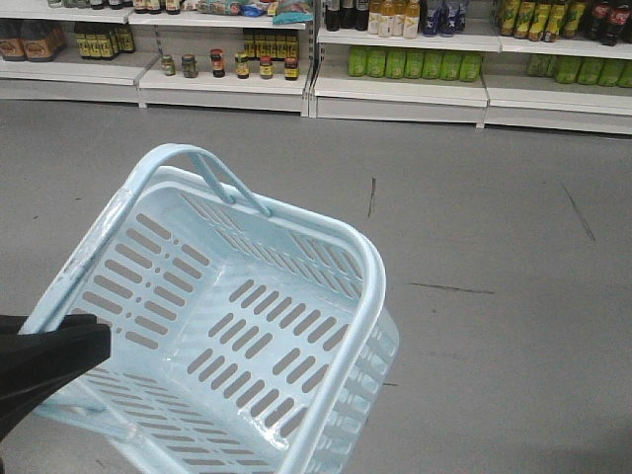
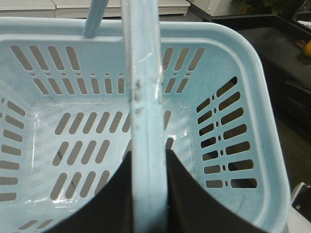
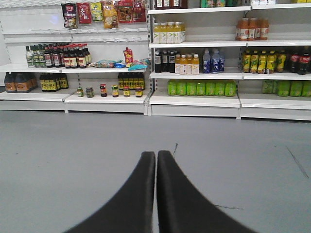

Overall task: Pick three apples into basket with both arms
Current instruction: 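Turn the base toward the table with apples and oranges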

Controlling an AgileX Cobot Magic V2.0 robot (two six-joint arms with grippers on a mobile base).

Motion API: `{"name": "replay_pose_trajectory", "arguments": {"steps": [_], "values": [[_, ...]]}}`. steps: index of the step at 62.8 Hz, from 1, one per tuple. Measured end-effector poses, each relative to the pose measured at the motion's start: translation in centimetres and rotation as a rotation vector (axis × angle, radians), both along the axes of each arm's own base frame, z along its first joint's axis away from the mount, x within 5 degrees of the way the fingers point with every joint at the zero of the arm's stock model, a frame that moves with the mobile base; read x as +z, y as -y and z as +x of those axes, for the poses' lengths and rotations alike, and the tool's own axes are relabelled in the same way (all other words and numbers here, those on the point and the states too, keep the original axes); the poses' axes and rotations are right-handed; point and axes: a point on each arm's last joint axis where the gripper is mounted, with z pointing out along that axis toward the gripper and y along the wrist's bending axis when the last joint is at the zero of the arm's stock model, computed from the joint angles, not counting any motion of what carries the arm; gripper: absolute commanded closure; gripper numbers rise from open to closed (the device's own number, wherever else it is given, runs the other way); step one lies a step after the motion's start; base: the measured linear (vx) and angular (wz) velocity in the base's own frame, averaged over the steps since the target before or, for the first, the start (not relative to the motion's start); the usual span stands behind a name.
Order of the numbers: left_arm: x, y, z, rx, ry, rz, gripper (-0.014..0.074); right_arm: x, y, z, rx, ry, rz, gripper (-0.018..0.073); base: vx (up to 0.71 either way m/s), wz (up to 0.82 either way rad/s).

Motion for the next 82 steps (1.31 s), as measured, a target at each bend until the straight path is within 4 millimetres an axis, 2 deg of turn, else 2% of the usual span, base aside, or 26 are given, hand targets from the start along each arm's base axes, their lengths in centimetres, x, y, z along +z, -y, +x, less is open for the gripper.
{"name": "replay_pose_trajectory", "arguments": {"steps": [38,82], "values": [[0.00,0.00,0.00,0.000,0.000,0.000,0.0603,0.00,0.00,0.00,0.000,0.000,0.000,0.0564,0.31,-0.17],[0.00,0.00,0.00,0.000,0.000,0.000,0.0603,0.00,0.00,0.00,0.000,0.000,0.000,0.0564,0.22,-0.51]]}}
